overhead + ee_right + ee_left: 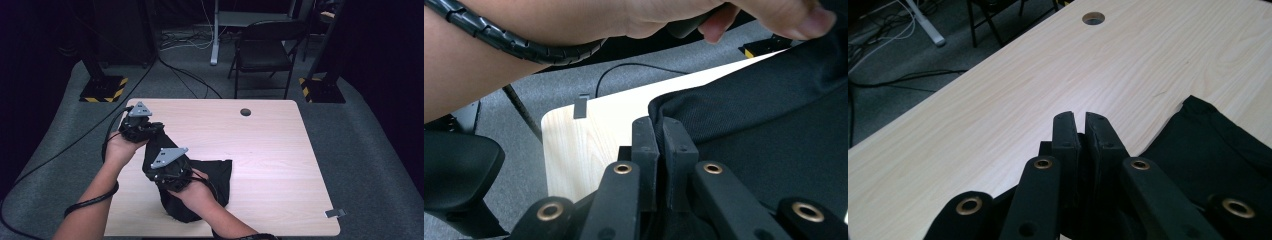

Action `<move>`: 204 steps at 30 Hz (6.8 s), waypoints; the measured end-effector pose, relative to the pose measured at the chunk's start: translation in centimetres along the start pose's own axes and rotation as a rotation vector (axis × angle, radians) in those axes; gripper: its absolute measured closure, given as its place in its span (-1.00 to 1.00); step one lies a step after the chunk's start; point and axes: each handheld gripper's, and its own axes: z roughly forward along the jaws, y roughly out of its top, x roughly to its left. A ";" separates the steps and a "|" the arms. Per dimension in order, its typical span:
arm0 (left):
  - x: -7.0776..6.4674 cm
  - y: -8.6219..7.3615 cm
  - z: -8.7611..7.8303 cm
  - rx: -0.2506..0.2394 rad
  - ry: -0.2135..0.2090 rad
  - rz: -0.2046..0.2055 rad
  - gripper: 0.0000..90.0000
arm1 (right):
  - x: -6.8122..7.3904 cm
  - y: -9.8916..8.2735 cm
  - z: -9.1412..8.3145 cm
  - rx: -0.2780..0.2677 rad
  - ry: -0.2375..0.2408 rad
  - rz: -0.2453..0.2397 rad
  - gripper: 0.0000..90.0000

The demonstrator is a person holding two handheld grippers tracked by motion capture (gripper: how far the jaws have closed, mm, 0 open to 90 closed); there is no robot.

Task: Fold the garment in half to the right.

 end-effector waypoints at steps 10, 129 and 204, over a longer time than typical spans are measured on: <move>0.6 -0.3 -0.5 -0.005 0.002 -0.005 0.85 | 0.2 0.9 0.4 0.017 0.007 -0.032 0.91; -10.2 -0.4 15.7 0.091 -0.177 -0.022 0.80 | -2.6 -15.9 -5.5 0.060 -0.200 0.244 0.89; -8.6 -2.5 13.4 -0.047 -0.262 -0.075 -0.52 | -3.2 -18.5 -10.5 -0.070 -0.356 0.366 -0.30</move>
